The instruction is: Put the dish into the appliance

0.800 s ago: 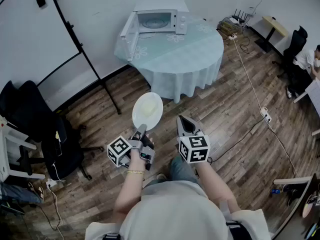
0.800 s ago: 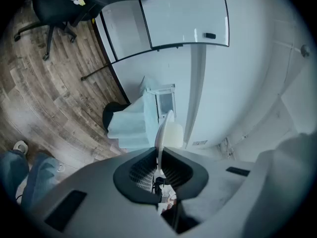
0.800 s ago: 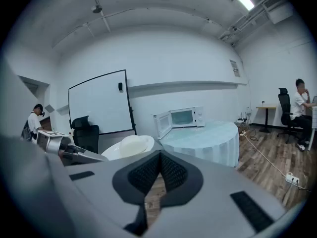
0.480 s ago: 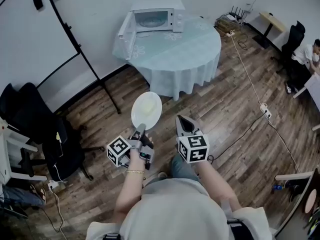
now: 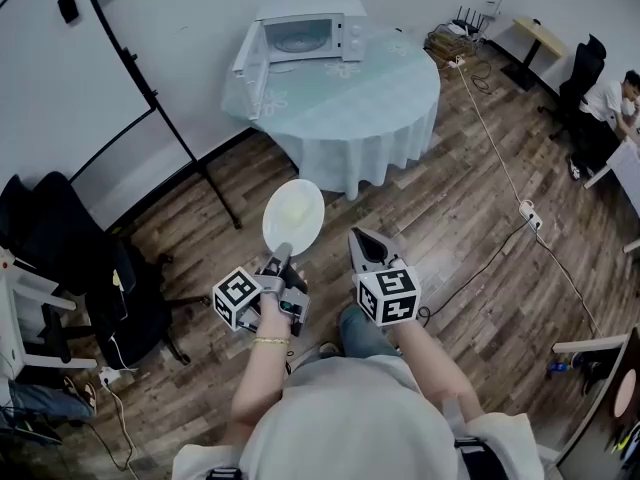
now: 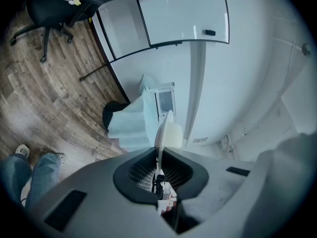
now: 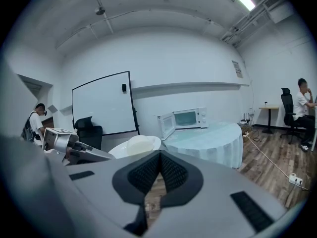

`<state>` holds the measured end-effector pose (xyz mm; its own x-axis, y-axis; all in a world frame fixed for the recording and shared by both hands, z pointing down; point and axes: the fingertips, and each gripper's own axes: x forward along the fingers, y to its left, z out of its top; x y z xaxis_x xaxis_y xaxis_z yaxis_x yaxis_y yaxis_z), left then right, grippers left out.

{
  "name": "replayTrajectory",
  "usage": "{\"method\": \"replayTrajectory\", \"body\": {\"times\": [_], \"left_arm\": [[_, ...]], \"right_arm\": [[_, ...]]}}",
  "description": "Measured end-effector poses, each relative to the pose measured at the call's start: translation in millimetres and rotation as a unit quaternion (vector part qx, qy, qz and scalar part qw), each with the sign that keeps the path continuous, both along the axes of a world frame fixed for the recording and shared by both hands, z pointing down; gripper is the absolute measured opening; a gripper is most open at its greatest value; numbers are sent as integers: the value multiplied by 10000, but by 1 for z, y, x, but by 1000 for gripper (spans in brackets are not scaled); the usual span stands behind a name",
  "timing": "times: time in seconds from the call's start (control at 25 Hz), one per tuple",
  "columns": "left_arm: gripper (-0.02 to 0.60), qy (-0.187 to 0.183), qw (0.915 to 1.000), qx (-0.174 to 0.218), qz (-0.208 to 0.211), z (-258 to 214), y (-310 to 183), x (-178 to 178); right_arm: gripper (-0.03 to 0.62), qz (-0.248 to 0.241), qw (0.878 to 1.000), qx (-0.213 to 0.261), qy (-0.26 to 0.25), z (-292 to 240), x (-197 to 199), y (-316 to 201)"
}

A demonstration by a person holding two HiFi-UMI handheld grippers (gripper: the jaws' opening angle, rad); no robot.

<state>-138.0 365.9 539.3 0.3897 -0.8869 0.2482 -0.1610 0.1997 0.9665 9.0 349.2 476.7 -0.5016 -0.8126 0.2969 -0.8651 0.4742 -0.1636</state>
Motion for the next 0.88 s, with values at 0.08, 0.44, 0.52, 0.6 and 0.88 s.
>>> {"method": "replayTrajectory", "body": {"times": [0.08, 0.44, 0.52, 0.6, 0.88], "left_arm": [[34, 13, 10000, -30, -16, 1, -6, -3], [34, -1, 9999, -112, -67, 9, -63, -10], [34, 9, 9999, -113, -88, 11, -81, -10], [34, 23, 9999, -124, -114, 14, -100, -11], [34, 20, 9994, -283, -215, 17, -171, -8]], "right_arm": [[5, -1, 10000, -11, 3, 1, -2, -5], [5, -90, 9999, 44, 10, 3, -11, -68], [5, -111, 9999, 46, 4, 5, -11, -90], [5, -151, 9999, 50, 16, 6, -12, -112], [5, -393, 9991, 16, 151, 6, -16, -193]]}}
